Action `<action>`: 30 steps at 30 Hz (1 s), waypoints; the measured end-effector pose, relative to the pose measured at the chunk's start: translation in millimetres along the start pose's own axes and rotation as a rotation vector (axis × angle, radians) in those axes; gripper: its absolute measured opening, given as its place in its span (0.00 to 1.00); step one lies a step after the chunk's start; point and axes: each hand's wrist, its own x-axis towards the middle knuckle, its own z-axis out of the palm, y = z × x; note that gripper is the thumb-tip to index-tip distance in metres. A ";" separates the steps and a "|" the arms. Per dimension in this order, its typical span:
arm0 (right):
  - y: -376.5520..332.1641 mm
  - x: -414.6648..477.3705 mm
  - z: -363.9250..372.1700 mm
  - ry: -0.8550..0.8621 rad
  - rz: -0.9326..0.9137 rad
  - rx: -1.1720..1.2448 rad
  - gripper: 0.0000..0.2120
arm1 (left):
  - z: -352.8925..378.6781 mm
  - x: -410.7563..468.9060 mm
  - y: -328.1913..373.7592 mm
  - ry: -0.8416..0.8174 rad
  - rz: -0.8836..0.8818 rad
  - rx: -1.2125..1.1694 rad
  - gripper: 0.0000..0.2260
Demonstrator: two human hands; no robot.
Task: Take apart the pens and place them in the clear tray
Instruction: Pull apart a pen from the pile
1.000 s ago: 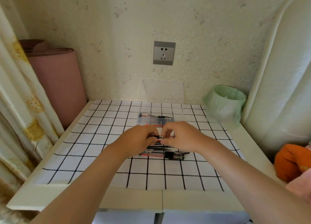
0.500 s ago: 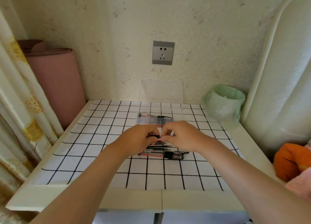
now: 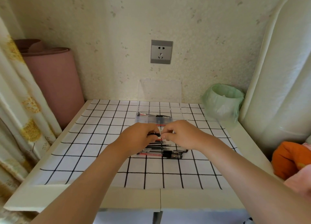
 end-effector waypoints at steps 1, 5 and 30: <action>2.3 -1.2 -0.9 -0.003 0.013 -0.020 0.09 | 0.6 0.6 -0.2 -0.005 -0.008 0.024 0.06; 19.5 -9.8 -7.4 -0.048 0.065 -0.145 0.10 | 3.4 4.3 1.0 -0.013 -0.017 0.082 0.06; 33.3 -16.6 -6.6 0.088 -0.034 -0.105 0.03 | 9.4 8.2 12.0 -0.043 0.011 0.074 0.07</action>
